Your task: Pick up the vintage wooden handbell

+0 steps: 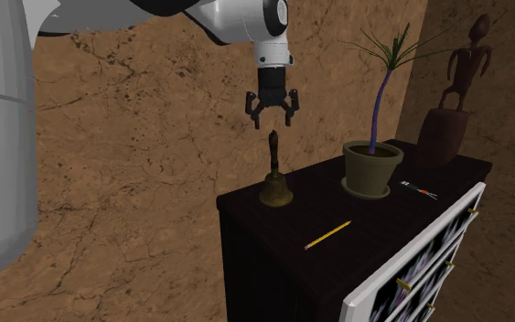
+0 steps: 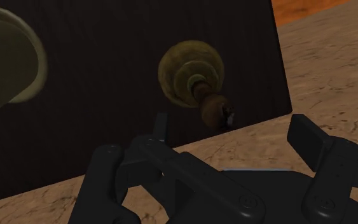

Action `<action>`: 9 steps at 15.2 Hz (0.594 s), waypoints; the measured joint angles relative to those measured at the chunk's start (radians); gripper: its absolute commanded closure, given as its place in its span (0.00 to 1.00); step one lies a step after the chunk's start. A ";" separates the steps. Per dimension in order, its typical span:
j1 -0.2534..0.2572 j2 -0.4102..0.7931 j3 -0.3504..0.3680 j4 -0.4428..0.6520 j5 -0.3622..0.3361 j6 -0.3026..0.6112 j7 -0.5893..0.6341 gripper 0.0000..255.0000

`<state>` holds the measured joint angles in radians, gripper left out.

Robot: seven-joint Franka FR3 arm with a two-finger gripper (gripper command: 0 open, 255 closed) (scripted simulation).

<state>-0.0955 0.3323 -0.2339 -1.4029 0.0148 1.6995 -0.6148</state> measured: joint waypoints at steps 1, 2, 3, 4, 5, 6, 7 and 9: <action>-0.001 0.004 0.000 -0.009 0.001 0.012 -0.002 0.00; -0.001 0.010 0.001 -0.015 0.002 0.023 -0.002 0.00; -0.002 0.013 0.000 -0.022 0.002 0.034 -0.004 0.00; -0.003 0.015 0.000 -0.033 0.003 0.047 -0.004 0.00; -0.001 0.016 0.001 -0.046 0.003 0.060 -0.002 0.00; 0.001 0.014 0.002 -0.066 0.002 0.078 0.000 0.00; 0.001 0.014 0.002 -0.074 0.002 0.086 -0.001 0.00; 0.000 0.012 0.001 -0.083 0.002 0.094 -0.001 1.00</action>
<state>-0.0952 0.3447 -0.2324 -1.4856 0.0169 1.7931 -0.6160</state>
